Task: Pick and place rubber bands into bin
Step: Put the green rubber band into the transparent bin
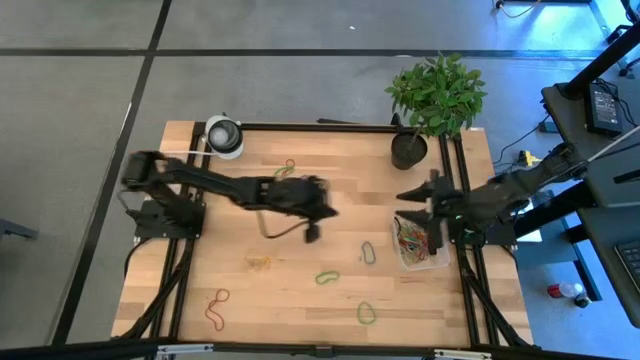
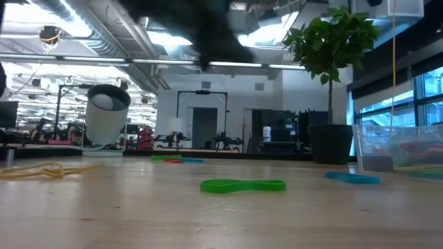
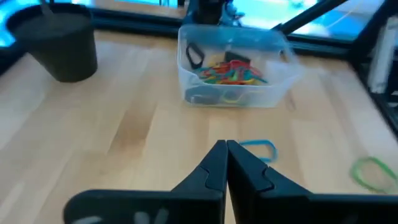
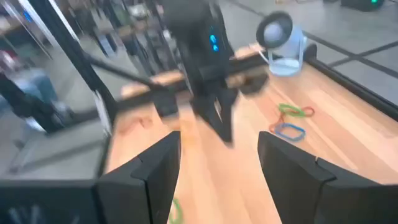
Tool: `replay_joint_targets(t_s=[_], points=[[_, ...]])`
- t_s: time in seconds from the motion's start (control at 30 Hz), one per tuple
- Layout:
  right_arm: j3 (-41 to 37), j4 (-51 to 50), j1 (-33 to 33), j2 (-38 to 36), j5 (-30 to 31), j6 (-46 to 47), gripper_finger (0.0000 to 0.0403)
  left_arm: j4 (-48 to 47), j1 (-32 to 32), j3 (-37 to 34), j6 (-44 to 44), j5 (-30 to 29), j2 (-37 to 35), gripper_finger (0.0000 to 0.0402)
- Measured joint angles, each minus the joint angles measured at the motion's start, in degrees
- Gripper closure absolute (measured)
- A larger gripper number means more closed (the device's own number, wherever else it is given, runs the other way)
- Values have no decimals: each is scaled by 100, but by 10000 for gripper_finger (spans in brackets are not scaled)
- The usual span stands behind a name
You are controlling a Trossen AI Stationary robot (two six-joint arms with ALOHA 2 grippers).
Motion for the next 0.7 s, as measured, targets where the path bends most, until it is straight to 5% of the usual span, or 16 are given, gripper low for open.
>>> replay_joint_targets(t_s=[0.3, 0.5, 0.7], points=[[2, 433, -425, 1954, 153, -24, 186, 100, -186, -2244, -157, -322, -2616, 399], [250, 675, -532, 3538, -954, 1, 186, -43, -183, -3039, -365, -275, -4059, 399], [1538, -93, -520, 5215, -1529, -21, 186, -425, -181, -3471, -365, -193, -5015, 400]])
